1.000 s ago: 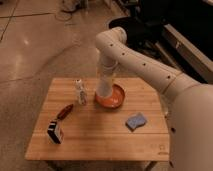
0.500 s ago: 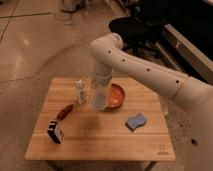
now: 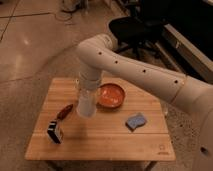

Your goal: Place the ceramic cup over the eraser

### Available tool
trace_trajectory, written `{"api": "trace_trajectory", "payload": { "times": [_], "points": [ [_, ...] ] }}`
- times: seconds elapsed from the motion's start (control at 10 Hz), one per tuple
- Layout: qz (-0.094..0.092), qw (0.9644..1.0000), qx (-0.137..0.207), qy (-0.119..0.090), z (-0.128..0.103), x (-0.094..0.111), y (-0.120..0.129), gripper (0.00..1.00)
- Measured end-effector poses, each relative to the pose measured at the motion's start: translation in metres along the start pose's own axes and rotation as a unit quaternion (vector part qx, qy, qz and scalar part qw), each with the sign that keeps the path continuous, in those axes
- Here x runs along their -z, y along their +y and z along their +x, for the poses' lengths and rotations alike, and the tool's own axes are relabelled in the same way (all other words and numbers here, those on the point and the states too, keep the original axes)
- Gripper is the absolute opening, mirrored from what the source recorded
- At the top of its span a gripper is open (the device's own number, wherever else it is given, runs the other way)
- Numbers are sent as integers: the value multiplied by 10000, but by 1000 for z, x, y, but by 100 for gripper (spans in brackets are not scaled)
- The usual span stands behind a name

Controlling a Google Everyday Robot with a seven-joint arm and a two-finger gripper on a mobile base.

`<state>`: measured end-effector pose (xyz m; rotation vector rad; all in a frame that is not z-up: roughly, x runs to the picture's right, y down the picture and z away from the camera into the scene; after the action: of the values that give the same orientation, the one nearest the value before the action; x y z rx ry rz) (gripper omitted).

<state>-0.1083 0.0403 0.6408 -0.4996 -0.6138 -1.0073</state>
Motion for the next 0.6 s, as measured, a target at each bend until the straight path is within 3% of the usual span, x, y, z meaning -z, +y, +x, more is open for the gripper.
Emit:
{"api": "trace_trajectory", "payload": {
  "times": [0.2,0.6],
  "points": [
    [-36,9993,347,-151,-25,-9,-11,0],
    [-35,9991,394,-169,-28,-10,-14,0]
  ]
}}
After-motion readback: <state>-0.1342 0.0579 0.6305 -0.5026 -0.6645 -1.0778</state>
